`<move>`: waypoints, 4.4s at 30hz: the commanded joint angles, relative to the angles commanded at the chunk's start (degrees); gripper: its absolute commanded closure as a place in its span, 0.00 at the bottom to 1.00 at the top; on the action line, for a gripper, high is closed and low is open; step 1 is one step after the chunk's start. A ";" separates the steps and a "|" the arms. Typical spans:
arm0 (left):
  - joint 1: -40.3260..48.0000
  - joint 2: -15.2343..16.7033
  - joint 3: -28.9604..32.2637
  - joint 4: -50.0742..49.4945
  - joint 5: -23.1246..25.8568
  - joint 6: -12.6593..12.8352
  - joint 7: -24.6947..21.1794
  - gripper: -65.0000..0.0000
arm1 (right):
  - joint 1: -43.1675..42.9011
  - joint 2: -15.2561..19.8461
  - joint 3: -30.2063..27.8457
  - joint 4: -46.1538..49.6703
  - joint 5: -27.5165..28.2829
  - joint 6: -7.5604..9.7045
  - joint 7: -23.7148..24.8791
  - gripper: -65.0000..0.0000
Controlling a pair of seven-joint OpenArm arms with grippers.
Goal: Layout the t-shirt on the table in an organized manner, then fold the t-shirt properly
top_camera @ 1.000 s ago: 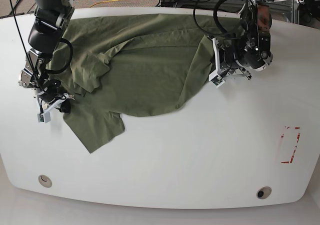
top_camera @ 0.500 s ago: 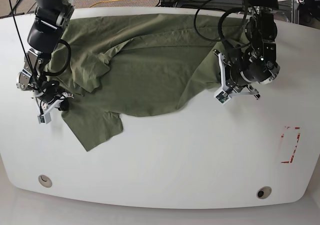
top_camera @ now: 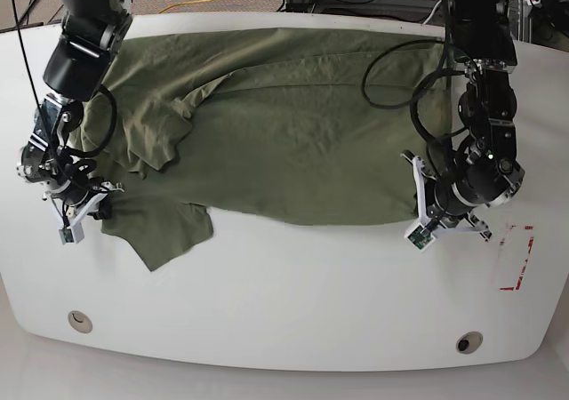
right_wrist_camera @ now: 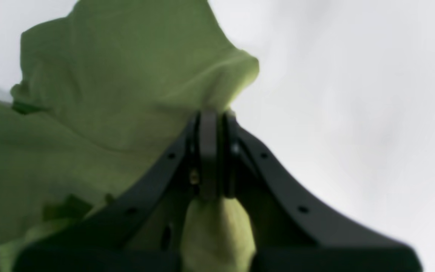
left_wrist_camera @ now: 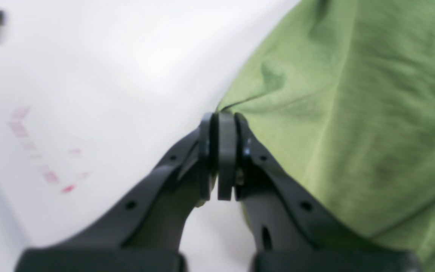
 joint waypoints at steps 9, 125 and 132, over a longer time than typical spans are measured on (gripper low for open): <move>-4.31 -0.09 0.00 -3.60 0.00 0.00 0.00 1.00 | 2.29 0.26 -0.09 0.00 -0.09 0.00 -0.70 0.99; 27.52 -8.35 -0.09 11.43 0.09 0.00 9.01 0.51 | -35.43 -8.97 7.56 43.60 -0.09 0.00 -18.55 0.00; 26.81 -8.88 -0.09 11.43 -0.26 0.00 9.01 0.51 | -35.78 -10.11 12.04 48.70 0.26 0.00 -18.55 0.00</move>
